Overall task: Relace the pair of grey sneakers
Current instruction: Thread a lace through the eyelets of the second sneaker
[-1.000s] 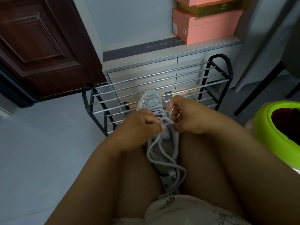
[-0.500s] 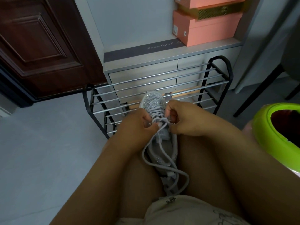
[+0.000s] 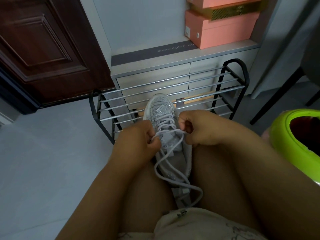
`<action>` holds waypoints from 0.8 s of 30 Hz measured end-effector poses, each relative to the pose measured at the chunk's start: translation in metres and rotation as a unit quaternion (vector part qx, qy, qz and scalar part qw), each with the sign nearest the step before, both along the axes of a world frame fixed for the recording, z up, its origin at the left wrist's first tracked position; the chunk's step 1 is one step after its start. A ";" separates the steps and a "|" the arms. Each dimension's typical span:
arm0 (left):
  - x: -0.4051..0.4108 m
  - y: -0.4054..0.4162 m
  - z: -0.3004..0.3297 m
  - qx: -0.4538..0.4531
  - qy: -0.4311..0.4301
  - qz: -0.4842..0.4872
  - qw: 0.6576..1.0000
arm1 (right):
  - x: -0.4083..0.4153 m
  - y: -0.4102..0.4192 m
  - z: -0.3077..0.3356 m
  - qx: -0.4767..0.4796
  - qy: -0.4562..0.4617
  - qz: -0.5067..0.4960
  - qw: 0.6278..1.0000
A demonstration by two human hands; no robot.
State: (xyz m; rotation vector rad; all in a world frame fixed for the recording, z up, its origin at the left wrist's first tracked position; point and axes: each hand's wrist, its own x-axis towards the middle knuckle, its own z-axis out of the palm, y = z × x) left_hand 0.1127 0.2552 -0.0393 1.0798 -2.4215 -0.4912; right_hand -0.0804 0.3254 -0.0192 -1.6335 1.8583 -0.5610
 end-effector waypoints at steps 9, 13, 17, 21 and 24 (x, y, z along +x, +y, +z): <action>0.002 0.003 -0.007 -0.042 0.023 -0.017 0.999 | 0.002 -0.008 0.005 0.013 0.041 0.040 0.998; 0.004 0.002 -0.010 -0.029 0.046 -0.004 0.999 | 0.004 -0.007 0.003 0.019 0.068 0.045 0.996; 0.003 -0.001 -0.014 -0.016 0.048 0.002 0.999 | 0.009 -0.006 -0.003 0.002 0.085 0.043 0.995; 0.003 -0.006 -0.014 0.047 0.054 0.000 0.997 | 0.006 -0.006 -0.004 -0.011 0.056 0.037 0.998; -0.001 -0.010 -0.015 0.064 -0.025 0.005 0.998 | 0.004 -0.005 -0.006 -0.019 -0.048 0.017 0.999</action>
